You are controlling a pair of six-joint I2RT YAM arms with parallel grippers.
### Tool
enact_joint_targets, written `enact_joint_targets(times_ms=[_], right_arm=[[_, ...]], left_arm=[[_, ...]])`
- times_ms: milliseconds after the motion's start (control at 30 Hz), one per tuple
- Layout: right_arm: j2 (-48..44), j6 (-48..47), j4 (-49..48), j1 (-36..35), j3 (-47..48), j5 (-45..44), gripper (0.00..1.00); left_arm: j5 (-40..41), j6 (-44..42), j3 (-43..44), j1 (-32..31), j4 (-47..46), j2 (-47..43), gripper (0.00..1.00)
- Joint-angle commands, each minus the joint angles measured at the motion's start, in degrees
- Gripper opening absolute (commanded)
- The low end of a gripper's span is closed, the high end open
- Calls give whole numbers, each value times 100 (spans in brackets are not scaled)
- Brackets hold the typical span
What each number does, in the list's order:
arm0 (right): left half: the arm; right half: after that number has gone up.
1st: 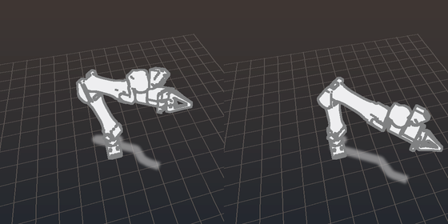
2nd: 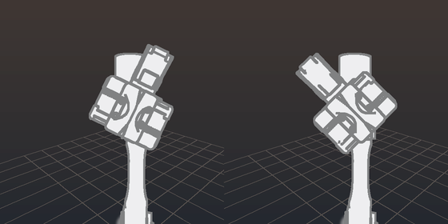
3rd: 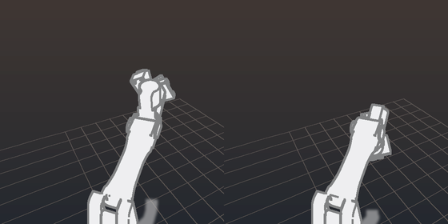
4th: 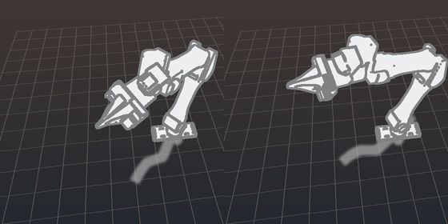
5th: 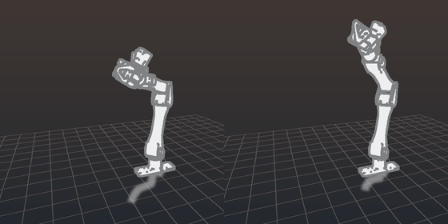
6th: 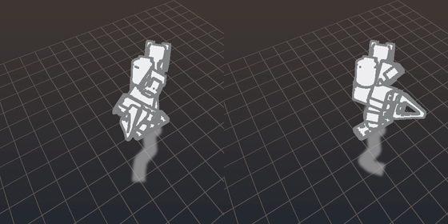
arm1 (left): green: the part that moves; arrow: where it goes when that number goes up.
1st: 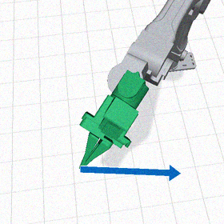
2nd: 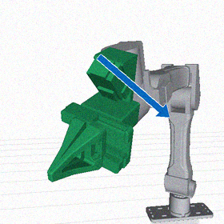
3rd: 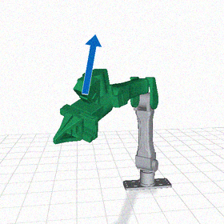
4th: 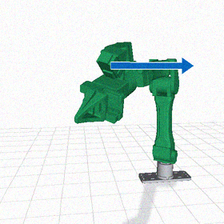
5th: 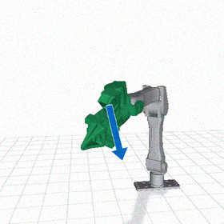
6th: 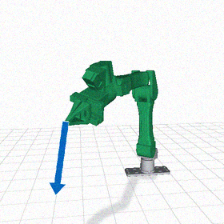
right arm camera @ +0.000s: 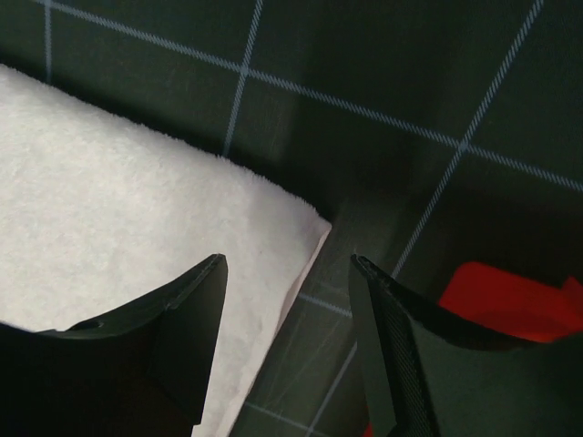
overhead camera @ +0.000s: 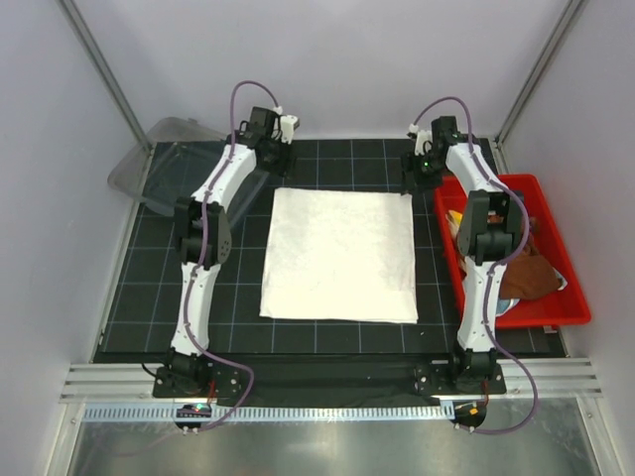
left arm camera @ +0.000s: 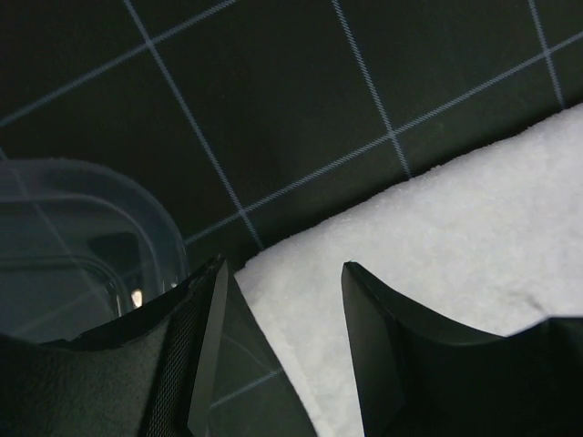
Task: Fold and stack the towels
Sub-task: Fold the towel
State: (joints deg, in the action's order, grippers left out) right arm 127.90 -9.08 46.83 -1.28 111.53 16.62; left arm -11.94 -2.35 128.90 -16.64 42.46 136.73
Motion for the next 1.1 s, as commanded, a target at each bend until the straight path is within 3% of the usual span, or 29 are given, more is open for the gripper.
enact_joint_targets(times_ms=[0, 267, 600, 833, 1067], right_arm=[[410, -594, 467, -4, 975, -10, 62], [1308, -1095, 924, 5, 2118, 490, 54], [1334, -1403, 1127, 5, 1978, 491, 44], [1422, -1579, 1179, 5, 2005, 456, 43], [1440, -1728, 1171, 5, 1952, 395, 9]], left_arm=[[-28, -854, 715, -93, 544, 292, 57], [132, -1514, 698, -111, 219, 530, 57], [984, -2076, 671, -392, 404, 741, 54], [1449, -2313, 628, -550, 500, 882, 54], [1529, -2410, 654, -507, 553, 926, 60]])
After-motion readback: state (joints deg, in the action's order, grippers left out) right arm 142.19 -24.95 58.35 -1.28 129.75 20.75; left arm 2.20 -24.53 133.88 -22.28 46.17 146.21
